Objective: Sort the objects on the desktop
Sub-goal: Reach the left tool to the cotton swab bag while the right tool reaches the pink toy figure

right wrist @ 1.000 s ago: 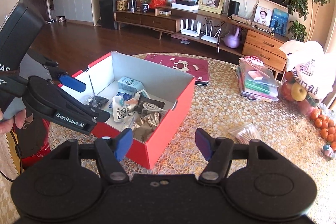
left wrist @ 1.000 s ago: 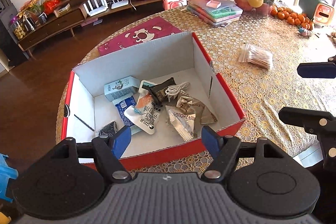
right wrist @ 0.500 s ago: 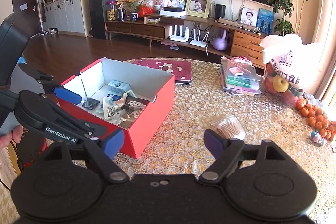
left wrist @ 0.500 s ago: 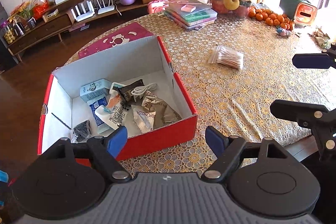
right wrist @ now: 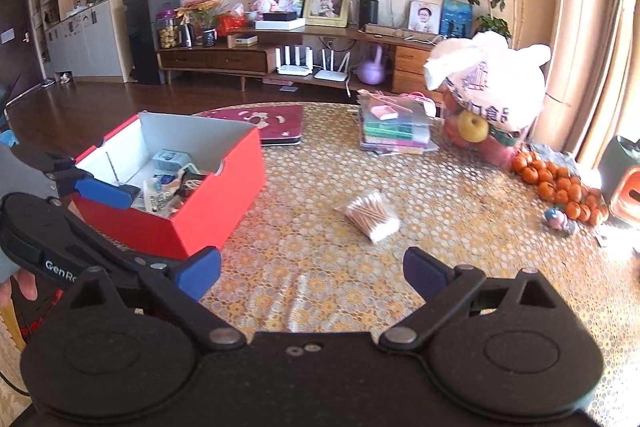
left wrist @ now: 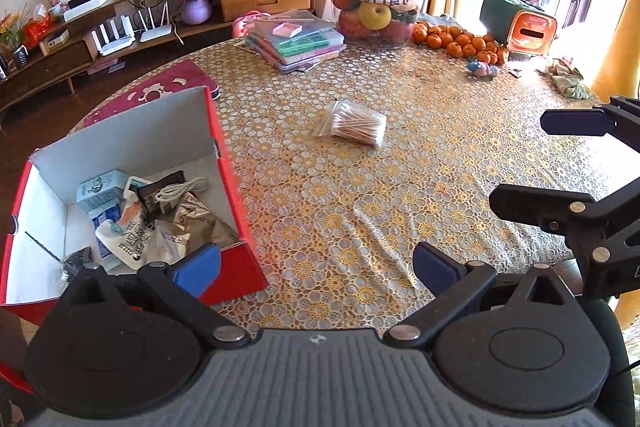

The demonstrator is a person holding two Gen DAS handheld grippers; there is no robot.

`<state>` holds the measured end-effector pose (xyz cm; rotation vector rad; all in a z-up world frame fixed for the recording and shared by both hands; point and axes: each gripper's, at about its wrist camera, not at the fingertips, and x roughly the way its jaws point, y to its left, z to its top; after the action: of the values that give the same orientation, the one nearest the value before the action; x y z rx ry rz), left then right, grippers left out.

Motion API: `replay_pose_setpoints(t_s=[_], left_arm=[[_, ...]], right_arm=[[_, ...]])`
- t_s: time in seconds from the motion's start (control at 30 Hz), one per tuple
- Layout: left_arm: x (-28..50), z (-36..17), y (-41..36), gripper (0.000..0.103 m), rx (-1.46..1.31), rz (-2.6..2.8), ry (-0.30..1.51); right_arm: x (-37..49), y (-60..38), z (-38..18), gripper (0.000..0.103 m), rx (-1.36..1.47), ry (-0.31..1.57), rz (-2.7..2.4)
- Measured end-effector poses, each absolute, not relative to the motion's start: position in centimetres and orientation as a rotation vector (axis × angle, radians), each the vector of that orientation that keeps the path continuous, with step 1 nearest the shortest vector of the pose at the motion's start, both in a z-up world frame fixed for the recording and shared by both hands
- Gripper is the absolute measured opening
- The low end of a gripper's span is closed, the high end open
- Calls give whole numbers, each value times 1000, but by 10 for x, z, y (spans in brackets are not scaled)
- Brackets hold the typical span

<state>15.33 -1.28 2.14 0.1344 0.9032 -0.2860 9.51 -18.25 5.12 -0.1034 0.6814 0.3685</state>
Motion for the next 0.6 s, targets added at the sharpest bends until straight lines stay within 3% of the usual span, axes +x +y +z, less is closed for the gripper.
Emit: replay_pose_setpoints(t_s=[0.6], left_arm=[[176, 1, -97, 103, 168, -370, 880]], right_arm=[[110, -266, 32, 98, -59, 707, 253]])
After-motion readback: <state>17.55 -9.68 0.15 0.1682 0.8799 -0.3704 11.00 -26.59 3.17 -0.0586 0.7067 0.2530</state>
